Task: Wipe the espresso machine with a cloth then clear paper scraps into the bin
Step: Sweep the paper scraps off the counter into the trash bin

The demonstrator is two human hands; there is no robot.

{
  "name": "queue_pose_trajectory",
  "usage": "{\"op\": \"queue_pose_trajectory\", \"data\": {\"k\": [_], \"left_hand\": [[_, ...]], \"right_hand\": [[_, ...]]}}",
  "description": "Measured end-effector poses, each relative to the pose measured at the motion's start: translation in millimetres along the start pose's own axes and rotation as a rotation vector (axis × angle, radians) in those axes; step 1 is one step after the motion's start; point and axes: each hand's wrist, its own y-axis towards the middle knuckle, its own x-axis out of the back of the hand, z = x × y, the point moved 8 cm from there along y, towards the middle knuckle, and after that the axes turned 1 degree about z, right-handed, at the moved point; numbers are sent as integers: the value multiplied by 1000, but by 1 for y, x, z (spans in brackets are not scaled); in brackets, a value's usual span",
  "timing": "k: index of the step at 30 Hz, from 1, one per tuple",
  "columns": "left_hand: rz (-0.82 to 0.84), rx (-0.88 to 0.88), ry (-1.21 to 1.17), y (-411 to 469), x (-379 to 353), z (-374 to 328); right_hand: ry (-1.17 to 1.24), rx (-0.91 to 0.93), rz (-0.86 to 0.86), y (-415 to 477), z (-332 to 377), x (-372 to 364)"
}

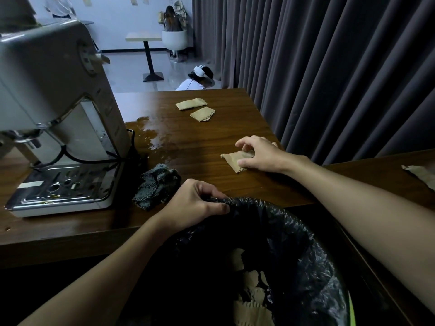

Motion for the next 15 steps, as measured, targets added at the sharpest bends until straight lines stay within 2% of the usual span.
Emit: {"op": "queue_pose_trajectory", "data": {"k": [4, 8, 11, 13, 15], "left_hand": [[9, -5, -18, 1, -1, 1], [19, -18, -16, 0, -2, 0], [25, -20, -13, 0, -2, -1], [38, -17, -25, -1, -3, 0], [42, -17, -36, -1, -4, 0]], "right_hand": [[166, -75, 94, -10, -6, -1], [280, -104, 79, -22, -9, 5], [501, -130, 117, -37, -9, 16], [762, -106, 205, -50, -3, 25], [919, -33, 406, -64, 13, 26]]}}
